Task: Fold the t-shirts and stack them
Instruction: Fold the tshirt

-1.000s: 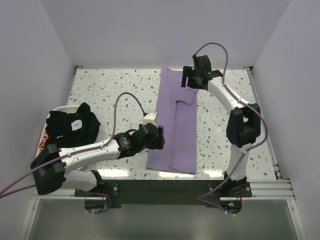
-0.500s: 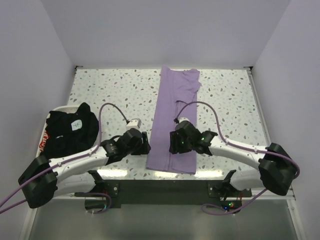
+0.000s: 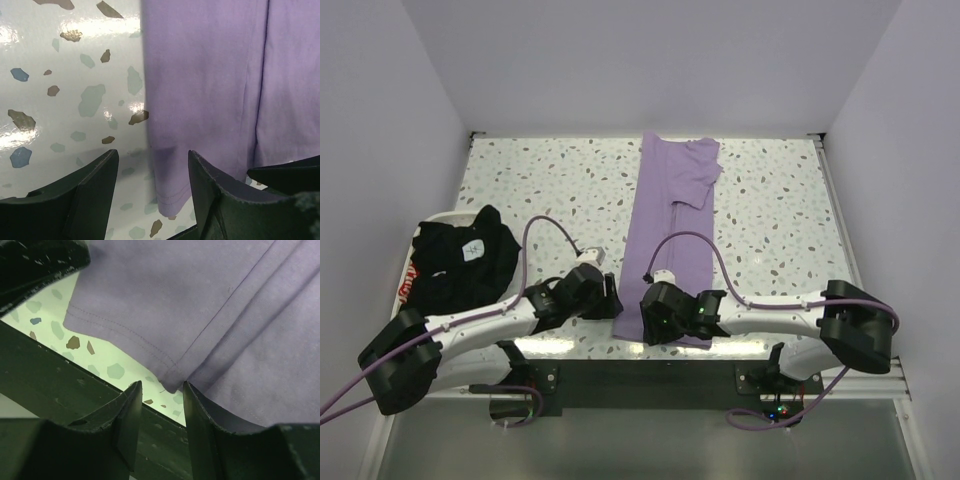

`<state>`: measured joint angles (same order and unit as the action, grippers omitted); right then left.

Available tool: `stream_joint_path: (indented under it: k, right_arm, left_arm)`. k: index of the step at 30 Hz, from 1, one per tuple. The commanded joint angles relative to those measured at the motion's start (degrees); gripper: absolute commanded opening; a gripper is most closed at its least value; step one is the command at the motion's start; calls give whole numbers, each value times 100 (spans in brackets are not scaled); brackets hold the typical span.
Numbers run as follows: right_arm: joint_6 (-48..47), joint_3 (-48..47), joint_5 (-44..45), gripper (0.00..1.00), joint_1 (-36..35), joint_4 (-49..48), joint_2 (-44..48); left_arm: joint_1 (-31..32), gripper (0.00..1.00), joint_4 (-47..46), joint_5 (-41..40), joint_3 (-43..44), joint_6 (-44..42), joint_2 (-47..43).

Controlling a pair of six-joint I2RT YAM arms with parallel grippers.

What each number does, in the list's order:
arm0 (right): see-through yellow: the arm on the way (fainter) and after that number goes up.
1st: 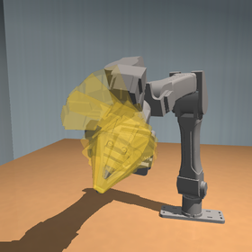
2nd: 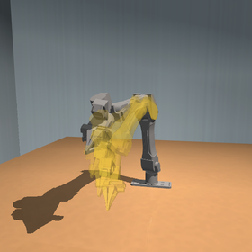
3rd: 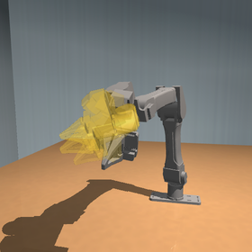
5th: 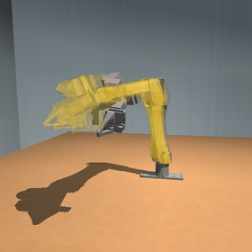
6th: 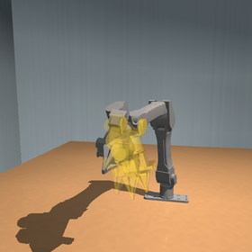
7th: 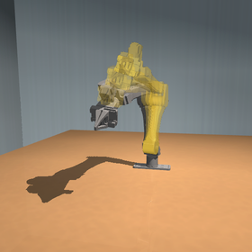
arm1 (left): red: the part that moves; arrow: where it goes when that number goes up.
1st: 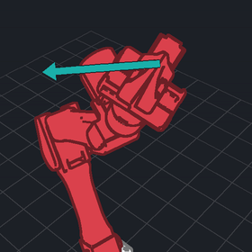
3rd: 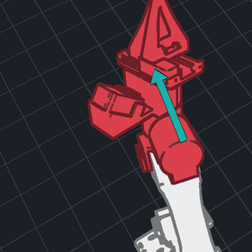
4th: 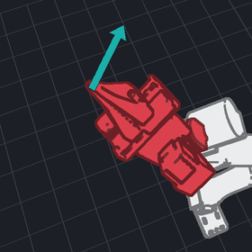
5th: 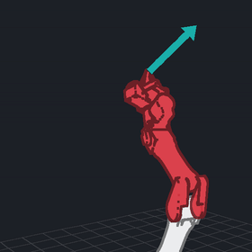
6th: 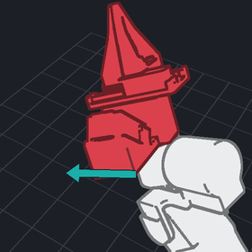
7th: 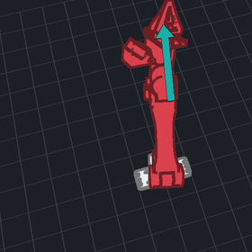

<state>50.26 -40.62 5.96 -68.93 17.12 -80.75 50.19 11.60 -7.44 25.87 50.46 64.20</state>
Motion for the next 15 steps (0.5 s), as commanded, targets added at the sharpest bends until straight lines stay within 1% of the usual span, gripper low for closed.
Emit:
stream_joint_path:
  k: [1, 12, 15]
  right_arm:
    - [300, -78, 415, 42, -103, -157, 68]
    - [388, -78, 617, 42, -156, -227, -116]
    - [388, -86, 644, 35, -156, -183, -143]
  left_arm:
    - [-36, 62, -333, 208, -99, 122, -57]
    - [-27, 61, -474, 322, -205, 122, -57]
    - [-18, 61, -483, 340, -214, 114, -57]
